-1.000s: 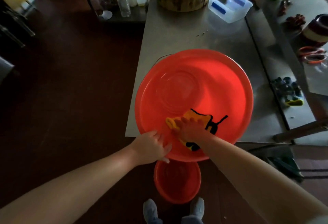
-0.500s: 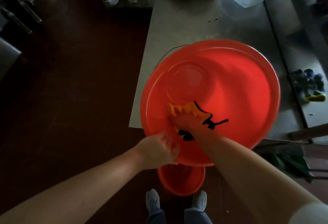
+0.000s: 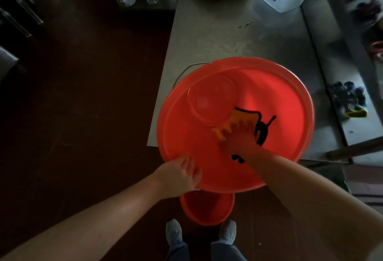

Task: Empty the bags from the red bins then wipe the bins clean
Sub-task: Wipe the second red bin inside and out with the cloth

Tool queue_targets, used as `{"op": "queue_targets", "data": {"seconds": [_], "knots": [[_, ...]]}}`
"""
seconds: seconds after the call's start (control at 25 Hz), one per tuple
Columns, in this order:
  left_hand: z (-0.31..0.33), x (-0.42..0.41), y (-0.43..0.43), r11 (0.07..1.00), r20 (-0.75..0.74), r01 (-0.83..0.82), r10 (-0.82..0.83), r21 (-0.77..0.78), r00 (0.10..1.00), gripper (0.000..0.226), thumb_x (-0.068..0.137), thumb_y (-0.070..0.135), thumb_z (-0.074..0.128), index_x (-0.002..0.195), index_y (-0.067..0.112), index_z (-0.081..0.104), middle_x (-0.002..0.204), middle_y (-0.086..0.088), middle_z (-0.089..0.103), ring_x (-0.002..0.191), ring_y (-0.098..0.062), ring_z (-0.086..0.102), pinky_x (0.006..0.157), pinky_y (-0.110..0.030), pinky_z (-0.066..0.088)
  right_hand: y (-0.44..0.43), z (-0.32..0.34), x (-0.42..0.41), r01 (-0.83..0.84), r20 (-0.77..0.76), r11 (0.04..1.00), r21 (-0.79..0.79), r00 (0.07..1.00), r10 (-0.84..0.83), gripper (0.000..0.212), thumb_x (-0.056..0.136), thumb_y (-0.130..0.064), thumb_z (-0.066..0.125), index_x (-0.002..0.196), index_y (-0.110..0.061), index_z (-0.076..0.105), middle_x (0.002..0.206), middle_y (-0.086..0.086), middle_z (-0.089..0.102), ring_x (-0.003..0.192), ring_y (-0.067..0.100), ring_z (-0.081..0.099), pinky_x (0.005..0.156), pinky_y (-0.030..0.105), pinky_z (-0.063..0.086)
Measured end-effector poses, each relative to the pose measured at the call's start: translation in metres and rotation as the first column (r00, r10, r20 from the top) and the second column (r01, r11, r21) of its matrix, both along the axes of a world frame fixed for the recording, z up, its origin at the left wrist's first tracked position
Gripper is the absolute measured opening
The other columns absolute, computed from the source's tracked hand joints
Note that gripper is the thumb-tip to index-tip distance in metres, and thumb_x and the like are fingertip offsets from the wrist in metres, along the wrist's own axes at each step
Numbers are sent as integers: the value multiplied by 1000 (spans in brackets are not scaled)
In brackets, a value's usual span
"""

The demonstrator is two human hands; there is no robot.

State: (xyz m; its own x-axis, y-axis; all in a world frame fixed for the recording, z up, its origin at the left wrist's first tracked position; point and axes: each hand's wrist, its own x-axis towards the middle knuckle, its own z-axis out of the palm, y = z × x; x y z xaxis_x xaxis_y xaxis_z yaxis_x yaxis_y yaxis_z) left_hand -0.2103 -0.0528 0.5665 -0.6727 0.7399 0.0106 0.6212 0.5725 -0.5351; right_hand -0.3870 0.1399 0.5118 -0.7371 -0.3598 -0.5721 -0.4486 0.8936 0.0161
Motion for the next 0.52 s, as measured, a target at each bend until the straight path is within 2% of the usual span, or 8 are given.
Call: {"op": "queue_targets", "data": {"seconds": [0.12,0.2,0.32,0.36,0.4,0.44,0.48,0.52], "knots": [[-6,0,1,999,-16,26,-25,38,1000,62,97,59,34,111,11,70,94,-19,75,85,-33,72,85,-38,57,-31,-8,42,92,131,983,-157,989,-71,63,96,-69,14,155,-54,0,168,0,1,154,37,1,113,67,-1],[-12,1,8,999,-5,-5,5,45,1000,63,97,60,35,110,9,71,94,-20,74,84,-33,72,84,-36,56,-46,-2,54,74,176,976,-205,984,-37,65,95,-73,17,154,-56,-6,169,-5,2,154,34,6,116,65,4],[-11,4,10,998,-3,-27,27,56,1000,61,93,62,41,107,12,73,92,-19,75,83,-32,73,83,-36,56,-18,-14,42,-157,115,958,-241,975,189,67,93,-76,7,156,-53,-2,169,-4,11,153,34,15,117,61,13],[-10,4,10,998,1,-24,24,50,1000,59,91,63,46,107,13,74,91,-20,75,83,-32,73,83,-37,57,2,-19,33,-272,38,934,-233,957,288,66,94,-74,4,156,-52,3,166,1,22,149,37,24,114,61,19],[-8,6,12,999,-6,-18,18,31,1000,57,90,61,49,107,13,74,92,-21,75,84,-33,73,84,-39,57,21,-22,16,-366,-50,915,-171,930,363,63,95,-66,9,156,-50,15,156,8,40,139,39,36,109,60,24],[-7,7,14,1000,-12,-18,18,6,1000,54,90,59,53,107,12,74,93,-22,75,86,-33,74,85,-40,57,40,-20,-3,-378,-97,921,-96,924,369,59,94,-57,22,150,-44,36,139,13,56,127,41,46,105,58,26],[-5,8,17,1000,-7,-22,22,-20,1000,51,90,57,58,107,12,73,95,-22,75,87,-33,74,86,-41,57,56,-22,-19,-348,-125,936,-57,932,339,55,89,-50,32,137,-36,55,125,17,64,118,42,52,107,57,23],[-4,7,19,999,1,-23,23,-38,1000,49,89,55,61,107,11,73,96,-22,75,87,-33,74,86,-41,58,67,-20,-30,-333,-180,943,-31,929,322,53,83,-46,37,123,-30,68,121,19,66,116,44,55,111,56,17]]}}
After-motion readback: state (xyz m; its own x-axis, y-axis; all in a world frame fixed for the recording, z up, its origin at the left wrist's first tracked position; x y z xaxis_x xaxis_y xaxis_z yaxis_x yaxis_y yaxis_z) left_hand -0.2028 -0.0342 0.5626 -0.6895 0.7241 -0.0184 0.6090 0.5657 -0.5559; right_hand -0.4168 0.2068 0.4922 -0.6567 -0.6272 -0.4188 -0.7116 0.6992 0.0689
